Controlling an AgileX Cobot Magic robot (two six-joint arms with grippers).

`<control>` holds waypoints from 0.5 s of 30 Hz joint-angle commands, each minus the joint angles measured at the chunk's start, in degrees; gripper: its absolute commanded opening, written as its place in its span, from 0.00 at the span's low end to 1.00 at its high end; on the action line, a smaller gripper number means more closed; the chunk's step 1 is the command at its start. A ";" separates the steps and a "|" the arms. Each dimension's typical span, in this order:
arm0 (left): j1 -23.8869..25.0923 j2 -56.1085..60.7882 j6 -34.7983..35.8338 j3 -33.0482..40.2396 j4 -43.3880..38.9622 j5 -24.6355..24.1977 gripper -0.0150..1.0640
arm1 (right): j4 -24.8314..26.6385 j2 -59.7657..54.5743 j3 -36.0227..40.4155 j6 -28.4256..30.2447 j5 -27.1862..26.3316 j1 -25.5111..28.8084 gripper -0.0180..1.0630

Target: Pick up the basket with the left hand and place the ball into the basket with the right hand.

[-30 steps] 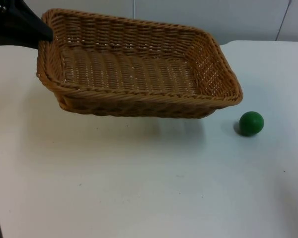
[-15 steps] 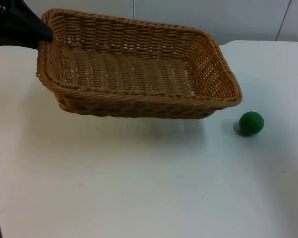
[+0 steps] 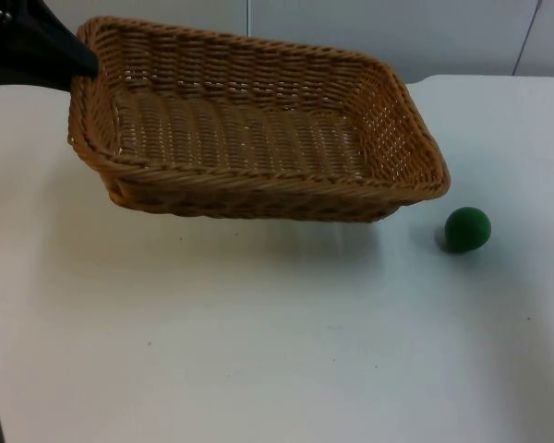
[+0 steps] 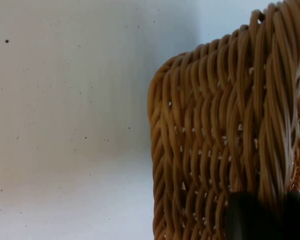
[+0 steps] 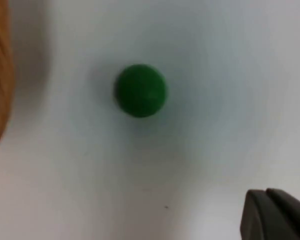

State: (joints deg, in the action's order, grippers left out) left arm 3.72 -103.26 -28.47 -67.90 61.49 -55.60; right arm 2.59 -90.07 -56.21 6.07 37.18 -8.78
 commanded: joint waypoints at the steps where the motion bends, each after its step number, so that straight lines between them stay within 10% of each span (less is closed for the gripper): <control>1: 0.04 0.93 -0.02 0.04 2.38 -1.07 0.01 | -1.36 -2.05 -2.62 -0.29 0.30 -2.37 0.01; 8: 0.04 0.93 -0.02 0.04 2.38 -1.07 0.01 | -4.32 -7.57 -10.12 -3.82 2.47 -5.95 0.18; 11: 0.04 0.93 -0.02 0.04 2.38 -1.07 0.01 | -4.20 -11.04 -13.28 -7.59 3.34 -6.33 0.62; 15: 0.04 0.93 -0.02 0.04 2.35 -1.07 0.01 | -4.31 -14.11 -13.88 -10.23 3.35 -6.33 0.84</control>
State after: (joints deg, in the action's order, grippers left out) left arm 3.72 -103.26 -28.47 -67.90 61.38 -55.60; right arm -1.07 -102.77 -69.53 -2.52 40.04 -14.78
